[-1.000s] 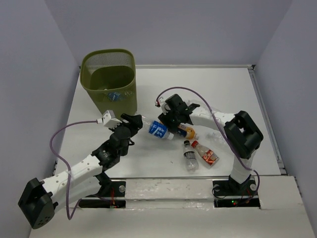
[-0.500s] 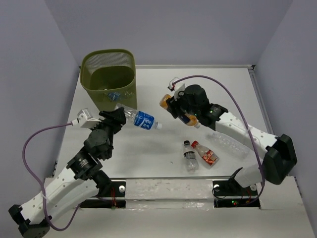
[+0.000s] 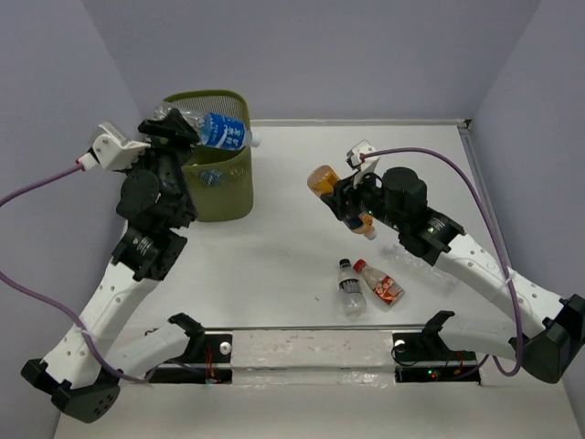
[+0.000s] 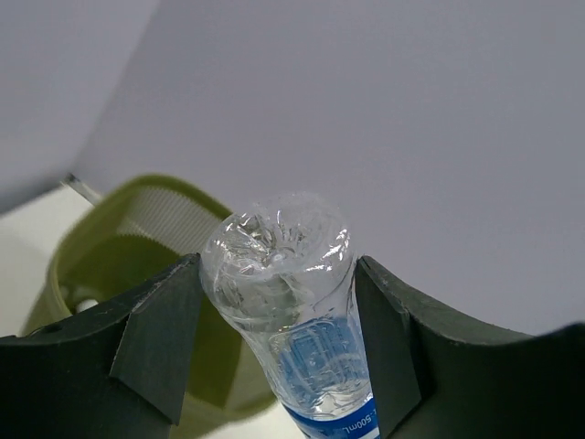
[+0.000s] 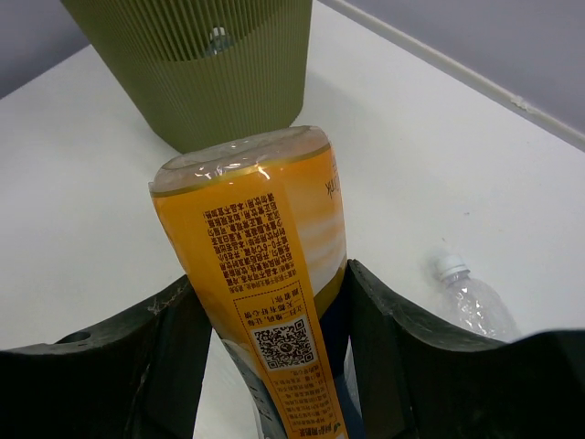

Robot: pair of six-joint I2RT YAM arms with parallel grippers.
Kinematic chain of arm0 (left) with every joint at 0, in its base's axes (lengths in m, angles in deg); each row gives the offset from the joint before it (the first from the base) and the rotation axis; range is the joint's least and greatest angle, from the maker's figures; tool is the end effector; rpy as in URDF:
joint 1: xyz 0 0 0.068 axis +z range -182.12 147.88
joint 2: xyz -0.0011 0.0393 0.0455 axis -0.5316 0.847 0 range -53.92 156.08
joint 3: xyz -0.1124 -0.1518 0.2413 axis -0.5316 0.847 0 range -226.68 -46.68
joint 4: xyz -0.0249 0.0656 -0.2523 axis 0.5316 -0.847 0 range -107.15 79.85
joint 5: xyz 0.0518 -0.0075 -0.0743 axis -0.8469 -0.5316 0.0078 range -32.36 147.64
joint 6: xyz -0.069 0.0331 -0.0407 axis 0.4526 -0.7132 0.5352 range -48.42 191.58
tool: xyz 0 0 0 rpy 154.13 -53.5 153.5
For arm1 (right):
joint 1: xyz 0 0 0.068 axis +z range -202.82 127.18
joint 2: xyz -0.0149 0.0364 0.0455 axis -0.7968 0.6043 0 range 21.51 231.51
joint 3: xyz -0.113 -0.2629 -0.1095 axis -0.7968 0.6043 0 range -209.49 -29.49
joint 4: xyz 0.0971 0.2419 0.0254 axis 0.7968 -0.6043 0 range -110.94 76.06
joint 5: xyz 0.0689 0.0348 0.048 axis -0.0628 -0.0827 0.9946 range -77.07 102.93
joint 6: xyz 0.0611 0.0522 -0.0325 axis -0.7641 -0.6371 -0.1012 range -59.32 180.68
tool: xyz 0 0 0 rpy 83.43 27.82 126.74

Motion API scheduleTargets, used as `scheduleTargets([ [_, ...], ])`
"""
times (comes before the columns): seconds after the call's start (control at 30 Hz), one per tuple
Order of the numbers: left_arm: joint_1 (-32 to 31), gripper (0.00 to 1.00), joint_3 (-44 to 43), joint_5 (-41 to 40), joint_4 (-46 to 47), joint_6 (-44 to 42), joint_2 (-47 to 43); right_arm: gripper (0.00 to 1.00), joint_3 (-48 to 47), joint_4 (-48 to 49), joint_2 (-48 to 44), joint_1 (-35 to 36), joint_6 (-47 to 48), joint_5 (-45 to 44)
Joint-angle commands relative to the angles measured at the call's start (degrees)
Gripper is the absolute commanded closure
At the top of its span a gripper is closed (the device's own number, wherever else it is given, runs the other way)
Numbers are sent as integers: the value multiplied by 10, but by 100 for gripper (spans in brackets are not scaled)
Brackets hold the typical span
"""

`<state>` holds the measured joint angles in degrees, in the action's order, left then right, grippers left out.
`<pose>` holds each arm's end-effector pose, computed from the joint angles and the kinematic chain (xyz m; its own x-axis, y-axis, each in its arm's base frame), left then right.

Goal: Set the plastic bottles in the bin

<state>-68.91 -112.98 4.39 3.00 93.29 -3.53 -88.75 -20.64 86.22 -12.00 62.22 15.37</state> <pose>0.1600 -0.0431 0.5266 0.4363 -0.6028 -0.6681 -0.0442 0.7272 -0.6850 0.2171 0.1918 0.3883 -0.1408 -0.1570 -0.9775 -0.6886 0.7250 -0.0173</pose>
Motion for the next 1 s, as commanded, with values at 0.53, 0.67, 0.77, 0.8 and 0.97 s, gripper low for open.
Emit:
scheduleTargets([
  [0.53, 270, 1, -111, 259, -126, 61, 109, 60, -132, 106, 45, -4, -78, 152],
  [0.67, 269, 1, -96, 327, -166, 64, 49, 60, -203, 142, 113, -4, -101, 184],
  [0.77, 270, 1, -77, 407, -205, 62, 3, 61, -293, 158, 161, -4, -120, 212],
  [0.8, 269, 1, -64, 460, -218, 63, -8, 61, -332, 185, 195, -4, -127, 229],
  [0.97, 269, 1, 35, 604, -275, 61, -95, 61, -493, 196, 320, 7, -156, 235],
])
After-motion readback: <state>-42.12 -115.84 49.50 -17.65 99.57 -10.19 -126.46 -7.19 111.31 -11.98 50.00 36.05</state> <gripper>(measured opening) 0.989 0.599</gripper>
